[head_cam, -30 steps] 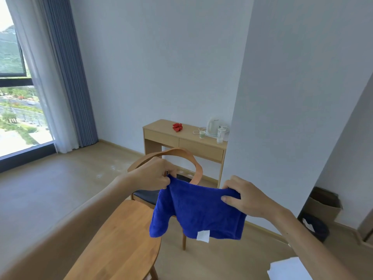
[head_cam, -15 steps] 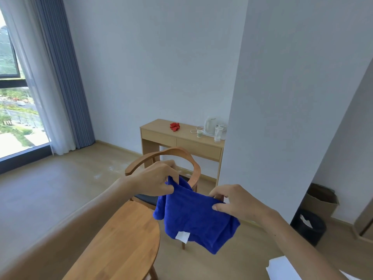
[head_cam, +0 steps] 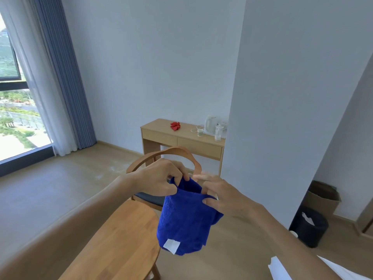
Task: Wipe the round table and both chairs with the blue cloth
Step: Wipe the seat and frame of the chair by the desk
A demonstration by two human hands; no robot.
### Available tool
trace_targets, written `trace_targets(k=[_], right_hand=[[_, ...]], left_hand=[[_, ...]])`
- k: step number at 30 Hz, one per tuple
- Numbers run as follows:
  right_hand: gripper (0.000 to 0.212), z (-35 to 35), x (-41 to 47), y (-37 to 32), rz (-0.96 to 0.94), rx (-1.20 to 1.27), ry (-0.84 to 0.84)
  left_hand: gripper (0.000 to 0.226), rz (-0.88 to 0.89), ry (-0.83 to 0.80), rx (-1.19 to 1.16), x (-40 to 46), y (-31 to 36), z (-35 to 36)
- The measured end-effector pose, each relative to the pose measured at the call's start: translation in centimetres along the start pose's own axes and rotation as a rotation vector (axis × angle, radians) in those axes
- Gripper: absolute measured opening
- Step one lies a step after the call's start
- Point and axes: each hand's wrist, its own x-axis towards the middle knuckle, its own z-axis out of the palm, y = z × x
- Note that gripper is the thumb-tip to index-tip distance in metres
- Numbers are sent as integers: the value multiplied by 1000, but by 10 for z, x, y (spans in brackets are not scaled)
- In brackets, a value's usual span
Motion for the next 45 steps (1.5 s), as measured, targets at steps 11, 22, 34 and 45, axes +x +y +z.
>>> trace_targets(k=[11, 22, 34, 45], right_hand=[[22, -15, -9, -9, 64, 183, 70], [17, -46, -14, -8, 56, 43, -221], [12, -50, -2, -16, 187, 88, 58], [14, -47, 16, -41, 59, 193, 81]], left_hand=[[17, -32, 82, 48, -19, -8, -1], [26, -84, 85, 157, -10, -18, 3], [28, -117, 155, 188, 8, -27, 21], [33, -109, 177, 132, -6, -18, 25]])
